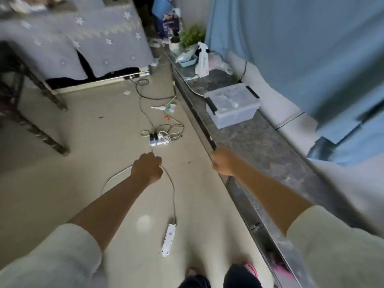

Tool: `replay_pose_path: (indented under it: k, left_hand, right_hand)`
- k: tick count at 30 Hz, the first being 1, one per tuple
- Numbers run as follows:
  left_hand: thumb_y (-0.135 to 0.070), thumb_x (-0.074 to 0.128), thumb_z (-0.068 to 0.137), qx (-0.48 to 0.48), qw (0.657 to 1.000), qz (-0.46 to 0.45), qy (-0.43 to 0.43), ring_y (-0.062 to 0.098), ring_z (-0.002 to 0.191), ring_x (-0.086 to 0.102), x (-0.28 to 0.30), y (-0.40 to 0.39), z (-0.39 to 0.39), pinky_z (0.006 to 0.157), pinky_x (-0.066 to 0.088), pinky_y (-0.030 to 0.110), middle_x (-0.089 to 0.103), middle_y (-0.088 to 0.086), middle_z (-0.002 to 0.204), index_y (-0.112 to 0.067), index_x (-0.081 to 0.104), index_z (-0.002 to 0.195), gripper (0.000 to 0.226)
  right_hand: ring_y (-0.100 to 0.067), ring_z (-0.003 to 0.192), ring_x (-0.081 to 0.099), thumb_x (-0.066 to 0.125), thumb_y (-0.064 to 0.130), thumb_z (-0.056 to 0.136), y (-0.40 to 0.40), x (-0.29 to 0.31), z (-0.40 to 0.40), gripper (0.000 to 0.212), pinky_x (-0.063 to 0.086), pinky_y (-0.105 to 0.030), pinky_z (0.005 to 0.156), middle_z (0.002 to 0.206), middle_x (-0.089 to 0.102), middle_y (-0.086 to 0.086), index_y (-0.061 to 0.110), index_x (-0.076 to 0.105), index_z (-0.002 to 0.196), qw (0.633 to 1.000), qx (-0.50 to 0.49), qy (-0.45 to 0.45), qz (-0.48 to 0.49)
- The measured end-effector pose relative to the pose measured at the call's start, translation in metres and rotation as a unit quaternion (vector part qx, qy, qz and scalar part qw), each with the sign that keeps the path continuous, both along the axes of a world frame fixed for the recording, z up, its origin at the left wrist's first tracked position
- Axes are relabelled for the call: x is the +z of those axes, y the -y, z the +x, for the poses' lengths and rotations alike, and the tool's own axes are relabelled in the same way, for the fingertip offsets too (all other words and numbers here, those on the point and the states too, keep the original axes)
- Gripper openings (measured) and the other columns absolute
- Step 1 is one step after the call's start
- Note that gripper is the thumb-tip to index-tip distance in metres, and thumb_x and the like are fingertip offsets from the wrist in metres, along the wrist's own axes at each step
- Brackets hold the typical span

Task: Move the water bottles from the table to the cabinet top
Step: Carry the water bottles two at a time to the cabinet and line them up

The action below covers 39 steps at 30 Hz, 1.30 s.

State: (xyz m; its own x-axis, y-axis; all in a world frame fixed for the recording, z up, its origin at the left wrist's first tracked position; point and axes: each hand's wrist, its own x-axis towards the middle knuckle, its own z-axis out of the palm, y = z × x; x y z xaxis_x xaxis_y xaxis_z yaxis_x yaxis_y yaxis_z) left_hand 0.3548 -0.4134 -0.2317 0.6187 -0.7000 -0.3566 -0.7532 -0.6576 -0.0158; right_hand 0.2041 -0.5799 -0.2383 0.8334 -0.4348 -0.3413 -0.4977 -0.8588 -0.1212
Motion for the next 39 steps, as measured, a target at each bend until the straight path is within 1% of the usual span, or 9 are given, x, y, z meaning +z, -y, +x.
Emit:
replay_pose_path:
  k: [5, 11, 14, 20, 23, 26, 32, 35, 39]
  left_hand:
    - [-0.022, 0.043, 0.095, 0.119, 0.992, 0.013, 0.05, 0.026, 0.127, 0.043, 0.026, -0.074, 0.073, 0.1, 0.04, 0.034, 0.048, 0.009, 0.132, -0.016, 0.053, 0.127, 0.034]
    - [-0.019, 0.044, 0.093, 0.232, 0.968, -0.007, 0.093, 0.028, 0.129, 0.041, 0.051, -0.124, 0.149, 0.101, 0.04, 0.036, 0.051, 0.01, 0.132, -0.017, 0.055, 0.127, 0.035]
    - [-0.019, 0.046, 0.093, 0.276, 0.955, -0.033, 0.103, 0.03, 0.126, 0.045, 0.056, -0.128, 0.195, 0.1, 0.041, 0.036, 0.053, 0.01, 0.13, -0.017, 0.057, 0.125, 0.034]
    - [-0.018, 0.049, 0.09, 0.358, 0.925, -0.081, 0.103, 0.031, 0.123, 0.048, 0.067, -0.115, 0.294, 0.098, 0.044, 0.037, 0.058, 0.01, 0.126, -0.018, 0.06, 0.119, 0.031]
    - [-0.02, 0.049, 0.091, 0.382, 0.914, -0.072, 0.117, 0.03, 0.125, 0.046, 0.083, -0.11, 0.343, 0.099, 0.043, 0.038, 0.058, 0.009, 0.127, -0.018, 0.06, 0.12, 0.031]
    - [-0.021, 0.049, 0.092, 0.417, 0.897, -0.074, 0.131, 0.03, 0.129, 0.042, 0.096, -0.113, 0.389, 0.101, 0.04, 0.038, 0.055, 0.01, 0.13, -0.014, 0.058, 0.122, 0.032]
    - [-0.022, 0.048, 0.092, 0.48, 0.87, -0.03, 0.109, 0.029, 0.13, 0.038, 0.089, -0.156, 0.447, 0.101, 0.039, 0.038, 0.051, 0.01, 0.131, -0.014, 0.056, 0.124, 0.033]
    - [-0.021, 0.047, 0.092, 0.521, 0.848, -0.028, 0.09, 0.029, 0.129, 0.039, 0.082, -0.192, 0.476, 0.101, 0.04, 0.038, 0.051, 0.011, 0.131, -0.014, 0.056, 0.124, 0.034]
    - [-0.02, 0.046, 0.092, 0.555, 0.826, -0.038, 0.095, 0.03, 0.128, 0.039, 0.082, -0.239, 0.529, 0.1, 0.04, 0.038, 0.05, 0.011, 0.131, -0.013, 0.056, 0.125, 0.035]
  right_hand:
    - [-0.03, 0.111, 0.055, 0.045, 0.015, 0.091, -0.02, 0.026, 0.106, 0.029, 0.046, -0.038, 0.092, 0.118, 0.058, -0.017, 0.001, 0.056, 0.114, 0.992, 0.107, 0.039, -0.046]
    - [-0.033, 0.11, 0.056, 0.046, 0.014, 0.091, -0.043, 0.049, 0.225, 0.026, 0.047, -0.037, 0.089, 0.115, 0.061, -0.017, 0.003, 0.059, 0.11, 0.972, 0.205, 0.082, -0.075]
    - [-0.033, 0.11, 0.054, 0.046, 0.013, 0.089, -0.042, 0.054, 0.29, 0.026, 0.045, -0.037, 0.087, 0.114, 0.058, -0.017, 0.001, 0.057, 0.108, 0.963, 0.246, 0.089, -0.066]
    - [-0.031, 0.114, 0.05, 0.047, 0.015, 0.09, -0.023, 0.06, 0.426, 0.032, 0.043, -0.035, 0.09, 0.121, 0.055, -0.014, 0.003, 0.054, 0.119, 0.948, 0.304, 0.088, -0.035]
    - [-0.03, 0.118, 0.048, 0.046, 0.016, 0.092, -0.021, 0.067, 0.492, 0.036, 0.042, -0.036, 0.094, 0.127, 0.052, -0.013, 0.006, 0.052, 0.126, 0.938, 0.338, 0.073, -0.021]
    - [-0.03, 0.119, 0.048, 0.046, 0.016, 0.092, -0.029, 0.076, 0.559, 0.036, 0.042, -0.037, 0.096, 0.128, 0.051, -0.013, 0.007, 0.052, 0.126, 0.929, 0.357, 0.097, 0.003]
    - [-0.032, 0.117, 0.05, 0.047, 0.016, 0.092, -0.083, 0.073, 0.661, 0.034, 0.043, -0.036, 0.095, 0.127, 0.051, -0.016, 0.007, 0.054, 0.124, 0.9, 0.421, 0.103, 0.034]
    - [-0.033, 0.117, 0.052, 0.048, 0.017, 0.091, -0.119, 0.071, 0.705, 0.033, 0.043, -0.034, 0.096, 0.126, 0.053, -0.015, 0.009, 0.056, 0.122, 0.885, 0.451, 0.105, 0.044]
    - [-0.034, 0.115, 0.054, 0.048, 0.016, 0.091, -0.165, 0.073, 0.77, 0.031, 0.044, -0.036, 0.096, 0.121, 0.057, -0.017, 0.007, 0.059, 0.118, 0.865, 0.487, 0.118, 0.034]
